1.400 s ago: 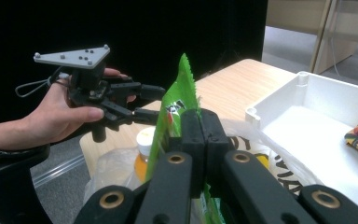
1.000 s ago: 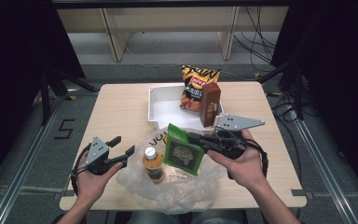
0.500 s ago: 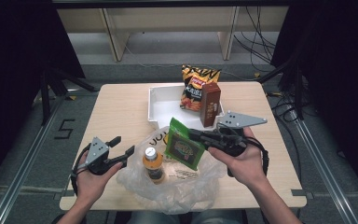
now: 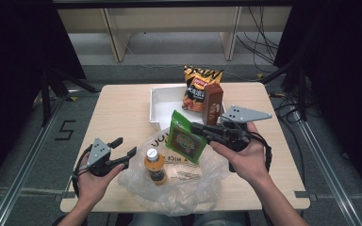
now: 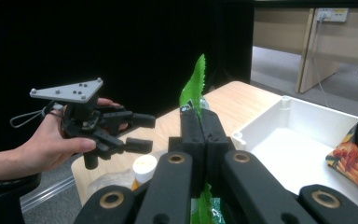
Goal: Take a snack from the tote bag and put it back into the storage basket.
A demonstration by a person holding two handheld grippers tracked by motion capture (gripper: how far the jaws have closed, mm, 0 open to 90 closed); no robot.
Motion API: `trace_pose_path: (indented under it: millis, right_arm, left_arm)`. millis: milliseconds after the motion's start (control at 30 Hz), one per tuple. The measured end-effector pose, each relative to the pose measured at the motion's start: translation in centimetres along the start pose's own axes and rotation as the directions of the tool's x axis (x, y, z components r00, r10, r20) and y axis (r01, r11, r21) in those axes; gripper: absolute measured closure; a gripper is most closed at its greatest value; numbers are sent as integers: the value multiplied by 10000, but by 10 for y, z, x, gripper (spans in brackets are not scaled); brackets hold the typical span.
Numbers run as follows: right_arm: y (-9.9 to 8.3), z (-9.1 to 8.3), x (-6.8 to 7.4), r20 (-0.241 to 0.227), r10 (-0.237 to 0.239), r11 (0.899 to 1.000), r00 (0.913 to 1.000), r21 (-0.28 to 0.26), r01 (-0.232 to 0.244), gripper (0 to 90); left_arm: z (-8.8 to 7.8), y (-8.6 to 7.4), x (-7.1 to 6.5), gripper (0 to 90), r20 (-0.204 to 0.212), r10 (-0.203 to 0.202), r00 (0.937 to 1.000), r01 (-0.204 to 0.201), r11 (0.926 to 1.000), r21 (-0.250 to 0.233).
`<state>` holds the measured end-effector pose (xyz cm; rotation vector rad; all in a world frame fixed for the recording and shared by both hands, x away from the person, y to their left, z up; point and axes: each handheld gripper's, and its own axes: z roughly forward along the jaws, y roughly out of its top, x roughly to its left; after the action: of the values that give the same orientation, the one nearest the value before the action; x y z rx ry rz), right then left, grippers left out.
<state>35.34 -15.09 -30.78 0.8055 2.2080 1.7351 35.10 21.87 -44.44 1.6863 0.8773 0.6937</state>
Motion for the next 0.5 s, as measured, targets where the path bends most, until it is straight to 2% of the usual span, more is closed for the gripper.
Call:
trace_pose_path:
  millis: [33,67,100,200,267,300,367,500]
  right_arm:
    - [1,0,1,-30,202,9998,9998,-14,-202,900]
    - [2,1,-1,-33,45,10000,10000,-57,-45,900]
    - [3,1,-1,59,195,9998,9998,-59,-195,900]
    - [6,2,-3,117,143,9999,9998,-75,-142,900]
    - [7,3,-4,105,281,9996,9996,-68,-280,900]
    - [7,4,-6,128,139,9999,9998,-89,-138,900]
    - [8,4,-6,159,303,9995,9994,-131,-301,900]
    - [11,4,-10,205,50,9997,9998,-226,-45,900]
  left_arm:
    - [0,0,0,354,12,28,10000,-28,10000,6]
    - [1,-1,0,353,93,44,9999,-44,10000,-78]
    - [1,-1,0,354,104,29,9999,-28,10000,-82]
    - [0,0,0,354,36,44,10000,-44,10000,-10]
    - [1,-1,1,354,78,33,10000,-33,10000,-74]
    - [1,-1,1,354,70,4,10000,-3,10000,-72]
    - [0,0,0,354,8,21,10000,-21,10000,21]
    - [1,0,1,354,97,44,9999,-43,10000,-85]
